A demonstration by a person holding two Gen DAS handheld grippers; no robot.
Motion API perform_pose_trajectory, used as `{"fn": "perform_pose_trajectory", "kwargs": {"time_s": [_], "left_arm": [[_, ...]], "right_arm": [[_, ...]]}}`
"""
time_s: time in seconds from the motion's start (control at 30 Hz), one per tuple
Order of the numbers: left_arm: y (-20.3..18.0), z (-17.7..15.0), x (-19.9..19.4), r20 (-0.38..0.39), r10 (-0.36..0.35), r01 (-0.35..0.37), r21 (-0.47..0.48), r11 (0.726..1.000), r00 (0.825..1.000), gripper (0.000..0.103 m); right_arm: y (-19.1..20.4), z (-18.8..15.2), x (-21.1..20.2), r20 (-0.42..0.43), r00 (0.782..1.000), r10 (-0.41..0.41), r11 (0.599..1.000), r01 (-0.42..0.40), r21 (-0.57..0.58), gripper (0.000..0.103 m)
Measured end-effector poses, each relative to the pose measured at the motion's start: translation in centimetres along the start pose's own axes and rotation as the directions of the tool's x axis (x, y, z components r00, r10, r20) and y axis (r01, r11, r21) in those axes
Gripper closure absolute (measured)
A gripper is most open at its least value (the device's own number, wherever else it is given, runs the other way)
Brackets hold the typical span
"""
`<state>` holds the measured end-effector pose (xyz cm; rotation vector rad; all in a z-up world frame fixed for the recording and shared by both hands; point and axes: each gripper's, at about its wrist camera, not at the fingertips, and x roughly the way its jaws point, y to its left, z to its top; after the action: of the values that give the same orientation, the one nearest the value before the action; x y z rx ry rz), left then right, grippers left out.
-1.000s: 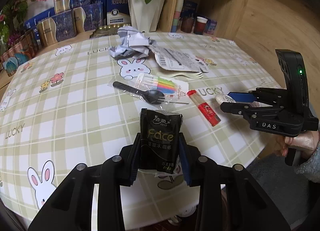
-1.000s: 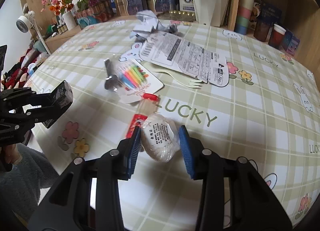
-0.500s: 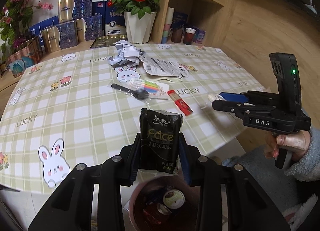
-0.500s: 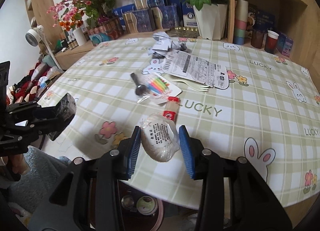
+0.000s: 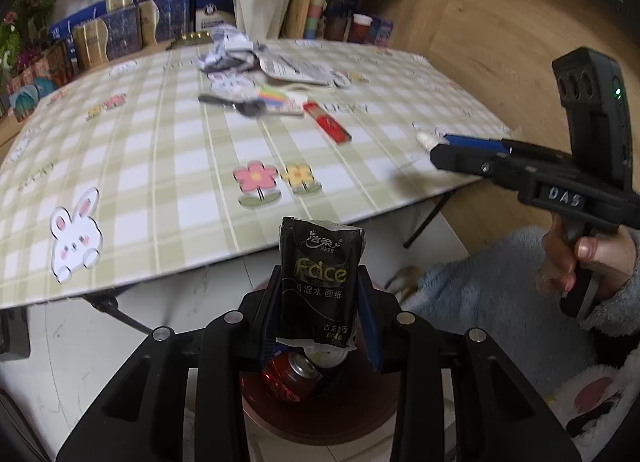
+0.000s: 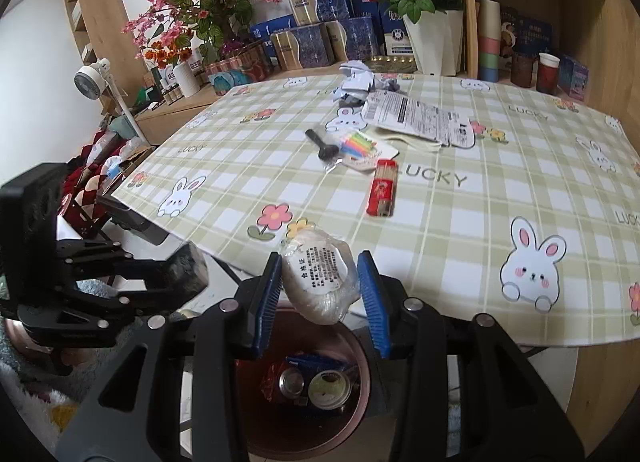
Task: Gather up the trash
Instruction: 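Drop the tissue pack into the bin with the left gripper while the right carries the white packet, then open the right gripper over the bin to drop the white round packet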
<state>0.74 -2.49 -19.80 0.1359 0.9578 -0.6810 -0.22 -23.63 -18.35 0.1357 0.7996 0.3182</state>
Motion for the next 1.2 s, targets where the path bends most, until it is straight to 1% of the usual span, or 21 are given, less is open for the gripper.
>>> {"fn": "perform_pose_trajectory", "kwargs": {"time_s": [0.3, 0.4, 0.47, 0.5, 0.53, 0.57, 0.6, 0.63, 0.7, 0.77, 0.83, 0.93, 1.03, 1.2], "left_arm": [[-0.8, -0.9, 2.8, -0.072, -0.031, 0.032, 0.01, 0.999, 0.997, 0.068], [-1.0, -1.0, 4.0, -0.094, -0.051, 0.052, 0.006, 0.999, 0.994, 0.067], [-1.2, -0.9, 4.3, -0.097, -0.071, 0.071, 0.005, 0.997, 0.993, 0.063], [-1.3, -0.7, 4.4, -0.091, -0.079, 0.08, 0.007, 0.997, 0.993, 0.058], [-1.3, -0.6, 4.3, -0.083, -0.084, 0.084, 0.007, 0.996, 0.993, 0.048], [-1.3, -0.5, 4.2, -0.074, -0.081, 0.082, 0.007, 0.997, 0.994, 0.042], [-1.2, -0.2, 3.8, -0.049, -0.07, 0.071, 0.005, 0.997, 0.996, 0.032], [-1.1, 0.0, 3.6, -0.034, -0.061, 0.061, 0.003, 0.998, 0.998, 0.026], [-0.8, 0.4, 2.9, -0.007, -0.031, 0.031, -0.001, 1.0, 1.0, 0.021], [-0.6, 0.8, 2.0, 0.027, 0.024, -0.024, 0.007, 1.0, 0.999, 0.016], [-0.4, 1.1, 0.6, 0.082, 0.077, -0.079, 0.011, 0.997, 0.994, 0.01], [0.2, 1.4, -1.3, 0.144, 0.145, -0.145, -0.006, 0.989, 0.979, 0.006], [0.9, 1.5, -2.7, 0.185, 0.192, -0.191, -0.025, 0.981, 0.964, 0.006], [2.1, 1.4, -4.2, 0.222, 0.243, -0.233, -0.07, 0.97, 0.944, 0.006]], "right_arm": [[-0.1, -0.7, 0.2, -0.007, 1.0, 0.02, 1.0, -0.02, 0.016, 0.062], [-0.2, -0.9, 0.5, -0.013, 1.0, 0.027, 0.999, -0.027, 0.02, 0.062], [-0.1, -1.1, 0.7, -0.021, 0.999, 0.033, 0.999, -0.032, 0.023, 0.062], [-0.1, -1.2, 0.8, -0.024, 0.999, 0.035, 0.999, -0.034, 0.025, 0.062], [0.0, -1.2, 0.9, -0.027, 0.999, 0.037, 0.999, -0.036, 0.025, 0.062], [0.0, -1.2, 1.0, -0.028, 0.999, 0.037, 0.999, -0.037, 0.024, 0.062], [0.0, -1.2, 1.0, -0.03, 0.999, 0.038, 0.999, -0.037, 0.024, 0.062], [0.0, -1.3, 1.1, -0.031, 0.999, 0.038, 0.999, -0.037, 0.023, 0.062], [0.0, -1.3, 1.2, -0.033, 0.999, 0.038, 0.999, -0.037, 0.022, 0.062], [0.1, -1.4, 1.3, -0.036, 0.999, 0.038, 0.999, -0.037, 0.022, 0.062], [0.1, -1.4, 1.4, -0.039, 0.999, 0.038, 0.999, -0.037, 0.021, 0.062], [0.4, -1.5, 1.6, -0.047, 0.998, 0.038, 0.999, -0.037, 0.018, 0.062], [0.8, -1.7, 1.7, -0.056, 0.998, 0.037, 0.999, -0.037, 0.01, 0.062], [1.3, -1.9, 2.0, -0.076, 0.996, 0.035, 0.999, -0.035, 0.002, 0.062]]}}
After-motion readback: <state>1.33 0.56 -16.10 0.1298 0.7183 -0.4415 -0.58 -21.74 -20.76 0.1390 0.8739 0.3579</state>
